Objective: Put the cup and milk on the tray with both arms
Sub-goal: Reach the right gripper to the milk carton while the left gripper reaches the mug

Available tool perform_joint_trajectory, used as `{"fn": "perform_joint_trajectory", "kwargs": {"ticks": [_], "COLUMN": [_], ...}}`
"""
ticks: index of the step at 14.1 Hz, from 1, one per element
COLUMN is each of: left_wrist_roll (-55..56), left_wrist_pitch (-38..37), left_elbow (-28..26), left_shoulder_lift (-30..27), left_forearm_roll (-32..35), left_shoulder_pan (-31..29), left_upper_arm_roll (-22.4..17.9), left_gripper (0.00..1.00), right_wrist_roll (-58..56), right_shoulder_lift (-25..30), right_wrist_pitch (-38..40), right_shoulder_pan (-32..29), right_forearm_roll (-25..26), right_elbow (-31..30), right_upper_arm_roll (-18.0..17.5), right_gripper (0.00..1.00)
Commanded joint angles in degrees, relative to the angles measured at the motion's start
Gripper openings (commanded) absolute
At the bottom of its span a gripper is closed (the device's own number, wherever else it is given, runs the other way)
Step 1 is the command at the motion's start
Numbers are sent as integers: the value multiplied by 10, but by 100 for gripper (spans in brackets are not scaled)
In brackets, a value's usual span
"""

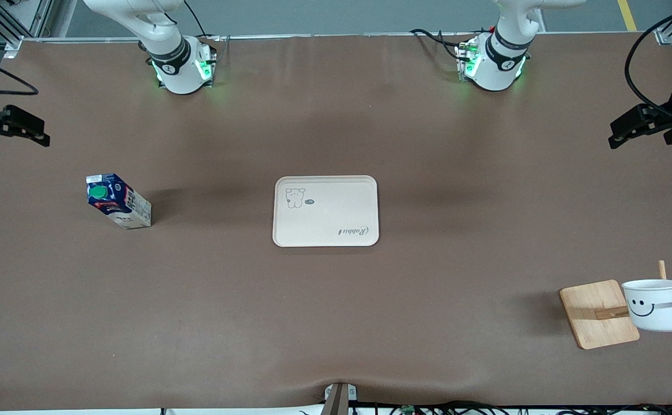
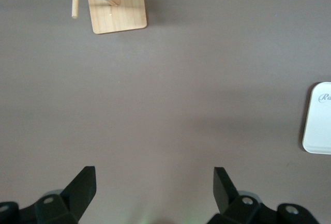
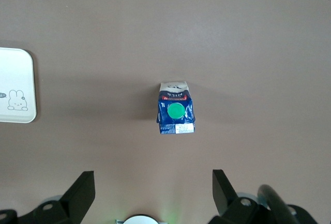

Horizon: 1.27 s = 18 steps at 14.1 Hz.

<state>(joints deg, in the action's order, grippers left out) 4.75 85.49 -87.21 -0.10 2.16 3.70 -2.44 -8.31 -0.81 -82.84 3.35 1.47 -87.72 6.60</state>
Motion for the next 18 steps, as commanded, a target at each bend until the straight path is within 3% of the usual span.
{"fn": "perform_joint_trajectory", "kwargs": {"ticks": [1,5,8,12,16,18], "left_wrist_roll": [-5,6,17,145,222,263], "left_wrist_pitch": [4,63,118,196,299,324], "left_elbow": [13,-13,-23,-50,-124,-127], "left_shoulder_lift": [30,55,77,101,100,108], "left_forearm_roll": [10,9,8,9,10,12], "left_shoulder_pan": [1,-15,-26,-34,-38,-43], "left_upper_arm_roll": [-5,-5,-5,-2,-3,-3], "left_gripper": [100,100,100,100,100,100], "right_wrist_roll": [-5,-5,-3,-14,-17,-69], "right_shoulder_lift": [-20,-34,-107,-134,-147,-147], "right_wrist_pitch": [6,3,-29,-46,-117,-156], "right_shoulder_pan": [-11,-16,-48,-41,-36,-35], "right_forearm_roll": [-4,5,-2,-2,-2,0], "right_elbow": [24,24,26,19,-57,-96], "right_upper_arm_roll": [-3,-1,-2,-4,-4,-5], "right_gripper": [100,100,100,100,100,100]}}
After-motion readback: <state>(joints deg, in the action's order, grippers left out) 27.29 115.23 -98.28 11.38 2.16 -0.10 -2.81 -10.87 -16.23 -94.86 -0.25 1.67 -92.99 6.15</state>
